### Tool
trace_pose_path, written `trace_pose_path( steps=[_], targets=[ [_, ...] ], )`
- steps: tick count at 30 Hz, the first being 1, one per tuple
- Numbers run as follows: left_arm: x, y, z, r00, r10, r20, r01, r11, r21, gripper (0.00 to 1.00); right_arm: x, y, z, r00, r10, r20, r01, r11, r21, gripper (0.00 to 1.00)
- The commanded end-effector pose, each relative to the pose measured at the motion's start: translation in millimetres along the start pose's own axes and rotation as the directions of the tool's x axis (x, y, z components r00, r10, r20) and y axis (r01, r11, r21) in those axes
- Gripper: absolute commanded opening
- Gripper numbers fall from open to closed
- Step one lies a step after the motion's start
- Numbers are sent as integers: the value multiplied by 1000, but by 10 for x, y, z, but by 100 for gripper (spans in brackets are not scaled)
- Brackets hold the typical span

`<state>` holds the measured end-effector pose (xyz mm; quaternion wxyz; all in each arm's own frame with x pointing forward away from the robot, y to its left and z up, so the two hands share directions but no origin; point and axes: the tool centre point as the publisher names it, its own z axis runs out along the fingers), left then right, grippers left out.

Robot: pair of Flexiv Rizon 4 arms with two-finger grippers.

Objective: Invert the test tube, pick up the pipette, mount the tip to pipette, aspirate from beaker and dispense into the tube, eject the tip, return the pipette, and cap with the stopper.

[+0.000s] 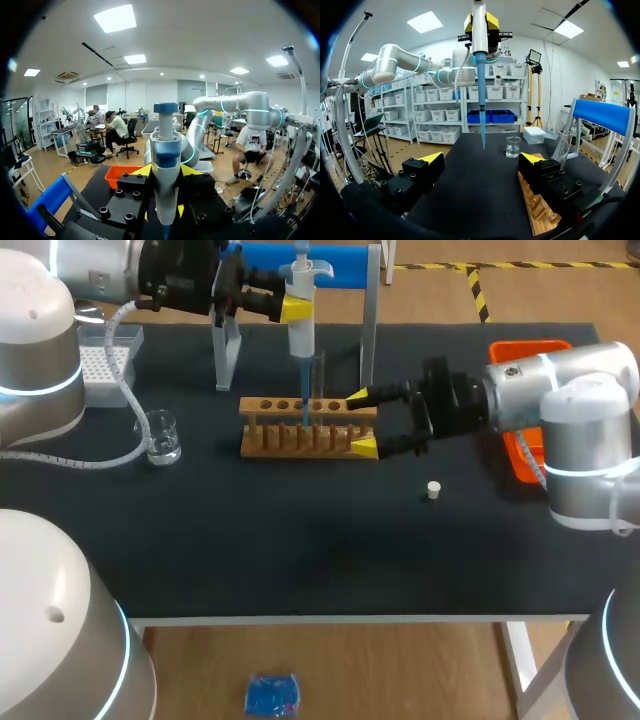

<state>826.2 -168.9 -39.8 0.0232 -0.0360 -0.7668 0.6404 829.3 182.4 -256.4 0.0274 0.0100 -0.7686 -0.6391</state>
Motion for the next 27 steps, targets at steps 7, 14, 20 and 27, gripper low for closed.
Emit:
trace_pose_path(
  steps=[7,14,20,27],
  targets=[
    [-54,74,-386,1000,-16,15,16,999,-29,0,6,4,-15,1000,0,-2,0,1000,2,100],
    [-74,222,-871,1000,8,17,-8,1000,-22,0,6,4,-15,1000,0,-2,0,1000,2,100],
    [-138,358,-1290,999,21,28,-21,999,-24,0,6,4,-15,1000,0,-2,0,1000,2,100],
    [-200,474,-1670,999,43,32,-42,999,-33,0,6,4,-15,1000,0,-2,0,1000,2,100]
  ],
)
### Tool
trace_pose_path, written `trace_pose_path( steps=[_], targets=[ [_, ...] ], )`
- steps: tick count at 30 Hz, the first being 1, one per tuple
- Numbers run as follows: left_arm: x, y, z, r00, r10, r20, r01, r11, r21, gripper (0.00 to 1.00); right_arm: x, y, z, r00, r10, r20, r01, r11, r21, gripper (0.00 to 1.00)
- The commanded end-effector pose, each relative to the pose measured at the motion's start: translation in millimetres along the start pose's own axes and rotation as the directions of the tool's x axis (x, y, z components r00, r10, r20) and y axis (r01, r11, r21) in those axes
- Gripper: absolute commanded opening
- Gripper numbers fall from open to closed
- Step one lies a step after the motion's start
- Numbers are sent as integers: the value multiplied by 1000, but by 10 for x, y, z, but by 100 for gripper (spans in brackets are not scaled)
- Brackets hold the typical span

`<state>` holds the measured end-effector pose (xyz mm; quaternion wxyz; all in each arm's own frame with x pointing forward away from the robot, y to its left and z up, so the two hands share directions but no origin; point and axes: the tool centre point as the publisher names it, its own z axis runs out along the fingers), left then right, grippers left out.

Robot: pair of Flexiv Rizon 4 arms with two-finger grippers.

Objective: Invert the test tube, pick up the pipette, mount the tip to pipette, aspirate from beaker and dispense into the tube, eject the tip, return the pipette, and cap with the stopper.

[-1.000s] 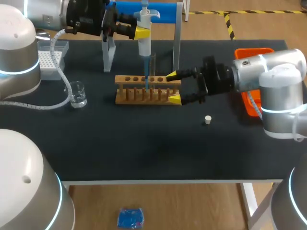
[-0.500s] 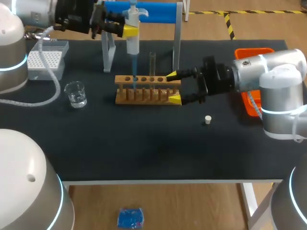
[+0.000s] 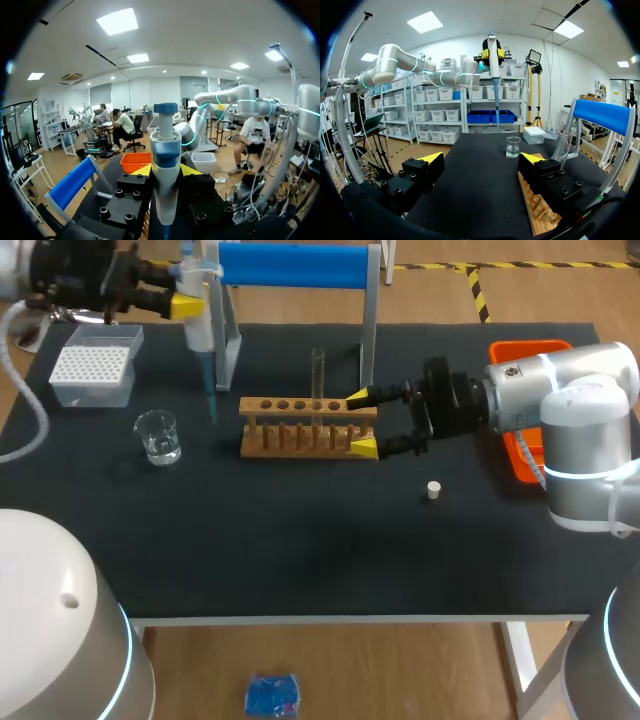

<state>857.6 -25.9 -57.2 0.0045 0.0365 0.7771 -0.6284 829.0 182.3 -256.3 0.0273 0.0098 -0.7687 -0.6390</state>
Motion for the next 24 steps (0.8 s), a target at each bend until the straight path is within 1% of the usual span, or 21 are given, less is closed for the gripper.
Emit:
trace_pose_path(
  steps=[1,5,10,18,24],
  targets=[
    [-30,72,-322,1000,12,-9,-12,1000,2,0,3,4,-15,1000,0,-2,0,1000,1,100],
    [-89,153,-493,1000,20,-19,-20,1000,-2,0,3,4,-15,1000,0,-2,0,1000,1,100],
    [-211,250,-649,999,15,-50,-16,1000,-1,0,3,4,-15,1000,0,-2,0,1000,1,100],
    [-391,439,-763,997,-9,-81,9,1000,5,0,3,4,-15,1000,0,-2,0,1000,1,100],
    [-457,553,-790,996,-16,-83,18,1000,20,0,3,4,-15,1000,0,-2,0,1000,1,100]
  ],
)
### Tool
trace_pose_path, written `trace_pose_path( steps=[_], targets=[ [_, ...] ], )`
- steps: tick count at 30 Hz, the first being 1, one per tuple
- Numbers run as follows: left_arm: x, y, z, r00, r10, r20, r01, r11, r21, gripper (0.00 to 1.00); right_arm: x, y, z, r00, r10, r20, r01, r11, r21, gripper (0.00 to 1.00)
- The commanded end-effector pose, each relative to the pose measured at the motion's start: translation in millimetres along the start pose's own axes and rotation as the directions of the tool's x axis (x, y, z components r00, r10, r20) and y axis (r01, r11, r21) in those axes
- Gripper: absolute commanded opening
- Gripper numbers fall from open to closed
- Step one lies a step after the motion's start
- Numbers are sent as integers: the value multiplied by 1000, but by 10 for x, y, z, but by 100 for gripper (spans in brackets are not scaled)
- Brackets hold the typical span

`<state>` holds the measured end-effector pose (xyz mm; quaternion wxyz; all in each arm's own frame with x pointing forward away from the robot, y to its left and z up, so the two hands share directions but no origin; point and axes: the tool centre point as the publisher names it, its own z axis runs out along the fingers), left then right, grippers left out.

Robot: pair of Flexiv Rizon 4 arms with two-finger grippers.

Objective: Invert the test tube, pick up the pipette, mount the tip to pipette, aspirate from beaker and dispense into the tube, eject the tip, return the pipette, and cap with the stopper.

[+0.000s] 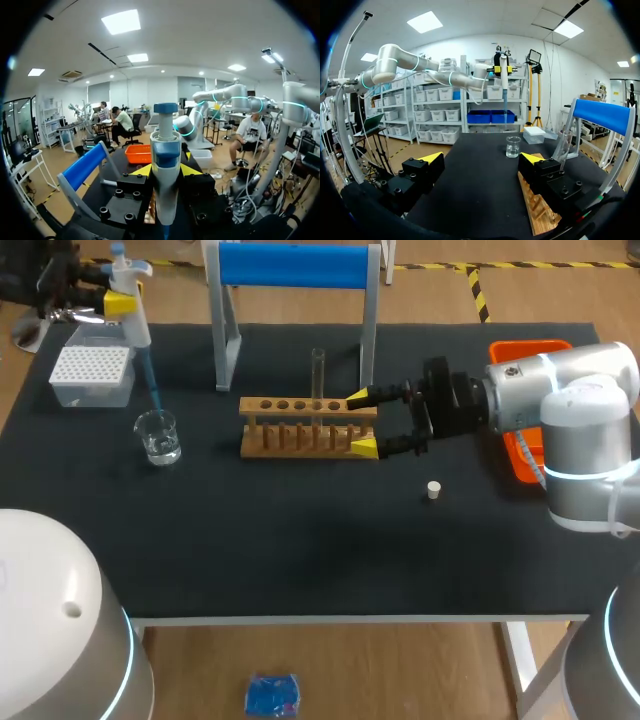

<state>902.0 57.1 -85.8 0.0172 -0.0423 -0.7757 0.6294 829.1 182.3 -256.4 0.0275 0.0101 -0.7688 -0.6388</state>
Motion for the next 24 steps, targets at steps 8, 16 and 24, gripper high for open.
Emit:
trace_pose_path(
  steps=[8,16,24],
  targets=[
    [-93,160,-37,999,-5,-35,6,999,34,0,3,5,-14,1000,1,-2,-1,1000,1,100],
    [-78,229,-51,1000,-7,-11,8,998,58,0,3,5,-14,1000,1,-2,-1,1000,1,100],
    [-76,252,-60,1000,-15,-6,15,999,47,0,3,5,-14,1000,1,-2,-1,1000,1,100]
  ],
)
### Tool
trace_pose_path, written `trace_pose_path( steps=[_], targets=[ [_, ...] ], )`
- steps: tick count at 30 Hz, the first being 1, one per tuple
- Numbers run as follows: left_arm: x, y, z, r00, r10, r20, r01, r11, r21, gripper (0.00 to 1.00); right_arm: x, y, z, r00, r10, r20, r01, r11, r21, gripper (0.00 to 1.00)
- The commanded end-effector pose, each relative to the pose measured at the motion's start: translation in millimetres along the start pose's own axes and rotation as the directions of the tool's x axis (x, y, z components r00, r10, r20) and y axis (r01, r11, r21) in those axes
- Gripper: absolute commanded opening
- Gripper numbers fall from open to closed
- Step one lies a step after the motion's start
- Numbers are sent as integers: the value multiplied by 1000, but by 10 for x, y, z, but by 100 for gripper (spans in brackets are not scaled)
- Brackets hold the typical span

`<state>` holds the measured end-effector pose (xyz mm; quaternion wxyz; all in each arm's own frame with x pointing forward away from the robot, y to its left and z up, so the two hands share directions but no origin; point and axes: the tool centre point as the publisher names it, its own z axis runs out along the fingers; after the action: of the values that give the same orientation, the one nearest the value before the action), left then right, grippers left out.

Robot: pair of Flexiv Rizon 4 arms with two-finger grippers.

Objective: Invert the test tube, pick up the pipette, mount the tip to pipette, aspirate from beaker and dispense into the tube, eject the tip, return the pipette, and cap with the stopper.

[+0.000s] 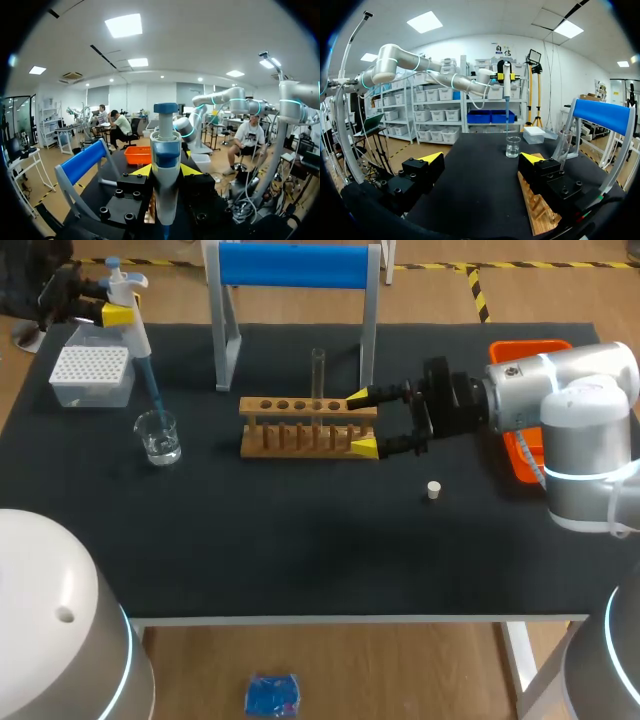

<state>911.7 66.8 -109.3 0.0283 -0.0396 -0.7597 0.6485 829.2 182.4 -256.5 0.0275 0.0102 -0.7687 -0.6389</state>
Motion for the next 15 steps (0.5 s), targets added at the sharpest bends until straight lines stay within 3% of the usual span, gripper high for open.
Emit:
trace_pose_path(
  steps=[1,15],
  targets=[
    [8,2,-16,1000,0,11,0,1000,-5,0,5,5,-15,1000,1,-2,-1,1000,1,100],
    [26,-10,-88,997,14,78,-11,999,-32,0,5,5,-15,1000,1,-2,-1,1000,1,100]
  ],
)
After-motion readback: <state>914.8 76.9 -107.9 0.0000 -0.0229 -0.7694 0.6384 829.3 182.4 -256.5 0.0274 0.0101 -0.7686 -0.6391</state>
